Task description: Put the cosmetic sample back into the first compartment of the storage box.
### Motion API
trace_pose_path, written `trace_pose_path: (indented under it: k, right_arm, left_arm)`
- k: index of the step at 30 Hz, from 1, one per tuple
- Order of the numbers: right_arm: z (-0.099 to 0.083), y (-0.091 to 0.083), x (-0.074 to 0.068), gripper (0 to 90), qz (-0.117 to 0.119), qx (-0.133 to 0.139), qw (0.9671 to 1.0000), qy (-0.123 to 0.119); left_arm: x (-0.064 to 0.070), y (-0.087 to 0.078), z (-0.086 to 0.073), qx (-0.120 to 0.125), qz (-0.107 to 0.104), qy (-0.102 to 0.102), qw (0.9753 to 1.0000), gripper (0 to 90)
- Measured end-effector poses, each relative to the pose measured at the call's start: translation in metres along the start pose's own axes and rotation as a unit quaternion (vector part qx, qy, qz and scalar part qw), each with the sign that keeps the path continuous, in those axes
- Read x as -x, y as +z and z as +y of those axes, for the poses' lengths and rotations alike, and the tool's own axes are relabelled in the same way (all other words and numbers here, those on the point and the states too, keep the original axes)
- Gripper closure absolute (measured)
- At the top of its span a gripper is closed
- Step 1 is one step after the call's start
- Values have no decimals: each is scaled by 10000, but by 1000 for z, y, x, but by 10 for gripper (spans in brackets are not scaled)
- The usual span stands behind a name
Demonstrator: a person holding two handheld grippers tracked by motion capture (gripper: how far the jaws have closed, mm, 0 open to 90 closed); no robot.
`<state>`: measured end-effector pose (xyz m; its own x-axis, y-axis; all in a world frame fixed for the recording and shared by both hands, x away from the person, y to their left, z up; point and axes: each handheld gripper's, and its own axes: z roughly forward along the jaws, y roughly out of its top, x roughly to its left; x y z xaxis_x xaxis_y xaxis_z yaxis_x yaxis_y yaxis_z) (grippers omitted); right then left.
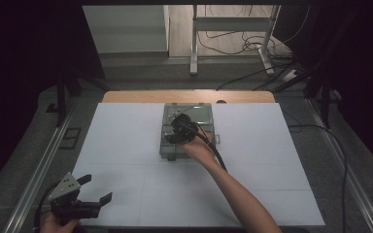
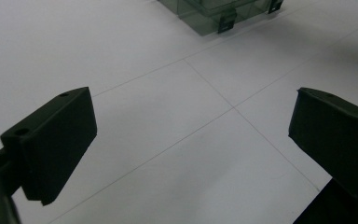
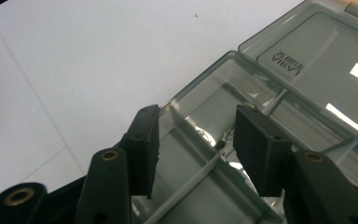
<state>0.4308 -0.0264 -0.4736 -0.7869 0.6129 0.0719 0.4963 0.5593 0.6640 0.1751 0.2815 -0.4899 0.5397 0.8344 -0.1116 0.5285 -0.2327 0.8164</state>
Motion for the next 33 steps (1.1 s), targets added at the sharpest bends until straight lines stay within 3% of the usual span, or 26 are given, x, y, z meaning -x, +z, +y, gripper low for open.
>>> trace_pose_path:
  k: [12,20,33]
  right_arm:
    - [-14,-19,-6,442,62,-2,9999,-99]
    - [-25,-31,-7,352,146,-29,9999,7]
    - [-35,-48,-14,237,340,-68,9994,-72]
  left_arm:
    - [0,0,0,-11,21,-29,10000,16]
    - [0,0,0,-9,22,-21,10000,18]
    - [1,0,1,-20,54,41,10000,21]
